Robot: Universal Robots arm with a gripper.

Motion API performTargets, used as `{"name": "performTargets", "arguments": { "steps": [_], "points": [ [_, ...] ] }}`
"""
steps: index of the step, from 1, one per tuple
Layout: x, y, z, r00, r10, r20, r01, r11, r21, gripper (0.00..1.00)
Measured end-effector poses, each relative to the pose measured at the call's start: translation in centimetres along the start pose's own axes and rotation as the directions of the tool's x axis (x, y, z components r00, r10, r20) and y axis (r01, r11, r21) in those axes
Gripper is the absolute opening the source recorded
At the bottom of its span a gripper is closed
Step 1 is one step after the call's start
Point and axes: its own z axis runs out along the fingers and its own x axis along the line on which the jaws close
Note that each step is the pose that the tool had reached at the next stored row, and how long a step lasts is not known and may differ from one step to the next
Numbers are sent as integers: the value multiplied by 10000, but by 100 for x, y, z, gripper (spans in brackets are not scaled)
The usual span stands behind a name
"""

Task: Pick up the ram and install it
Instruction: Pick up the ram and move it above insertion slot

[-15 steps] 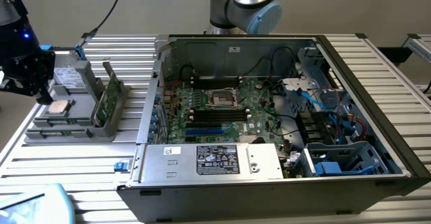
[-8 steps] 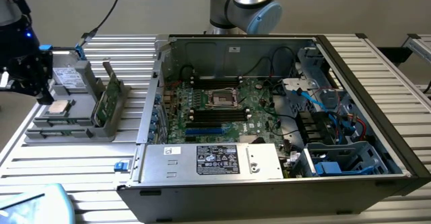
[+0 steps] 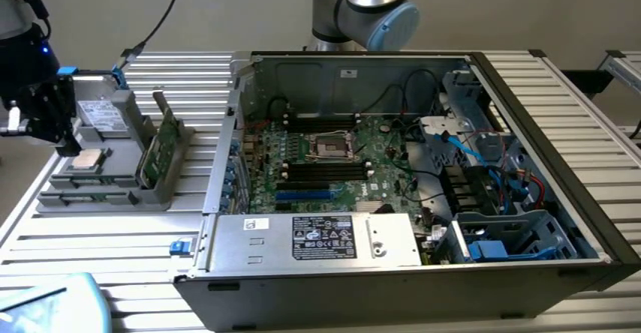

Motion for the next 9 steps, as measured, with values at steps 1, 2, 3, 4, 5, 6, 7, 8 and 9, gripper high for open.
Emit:
{"name": "performTargets", "arguments": {
  "steps": [1, 2, 3, 4, 5, 6, 7, 8, 9],
  "points": [
    [0, 0, 0, 10000, -3, 0, 3, 10000, 0, 11],
    [0, 0, 1, 10000, -3, 1, 3, 10000, 2, 11],
    [0, 0, 1, 10000, -4, 0, 4, 10000, 2, 12],
    [0, -1, 1, 10000, -4, 0, 4, 10000, 3, 12],
    [0, 0, 0, 10000, -4, 0, 4, 10000, 2, 18],
    [0, -1, 1, 10000, -4, 1, 4, 10000, 3, 24],
    [0, 0, 1, 10000, -4, 1, 4, 10000, 2, 24],
    [0, 0, 2, 10000, -6, 1, 6, 10000, 3, 31],
    [-1, 3, 12, 10000, -10, 1, 10, 10000, 9, 31]
  ]
}}
